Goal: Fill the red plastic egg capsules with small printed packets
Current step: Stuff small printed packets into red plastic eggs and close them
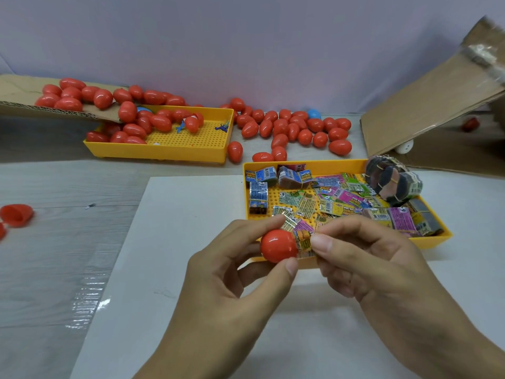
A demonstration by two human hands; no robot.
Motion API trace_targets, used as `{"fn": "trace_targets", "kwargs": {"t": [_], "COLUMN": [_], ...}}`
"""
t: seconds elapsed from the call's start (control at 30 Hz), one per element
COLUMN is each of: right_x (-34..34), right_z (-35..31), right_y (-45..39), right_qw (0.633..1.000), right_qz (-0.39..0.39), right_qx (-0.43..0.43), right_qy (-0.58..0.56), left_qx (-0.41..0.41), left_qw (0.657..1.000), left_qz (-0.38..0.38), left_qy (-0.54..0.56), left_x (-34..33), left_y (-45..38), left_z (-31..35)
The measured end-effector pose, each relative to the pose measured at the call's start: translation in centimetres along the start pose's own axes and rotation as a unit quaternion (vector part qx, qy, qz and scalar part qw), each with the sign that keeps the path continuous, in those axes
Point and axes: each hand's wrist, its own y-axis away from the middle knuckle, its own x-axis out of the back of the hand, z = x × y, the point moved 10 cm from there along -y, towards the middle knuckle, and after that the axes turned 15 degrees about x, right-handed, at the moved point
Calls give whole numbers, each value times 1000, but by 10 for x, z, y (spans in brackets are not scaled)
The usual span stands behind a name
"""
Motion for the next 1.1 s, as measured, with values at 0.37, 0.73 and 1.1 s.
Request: {"fn": "trace_targets", "kwargs": {"t": [0.37,0.73,1.1], "right_x": [1,0,2], "right_z": [3,3,-8], "right_y": [2,2,0], "right_qw": [1000,1000,996], "right_qz": [14,21,3], "right_qx": [-10,-9,63], "right_qy": [-13,-1,59], "left_qx": [-16,0,-57], "left_qw": [996,996,991], "left_qz": [34,34,52], "left_qy": [-76,-88,-113], "left_x": [2,3,3], "left_y": [2,0,5], "left_z": [0,-6,7]}}
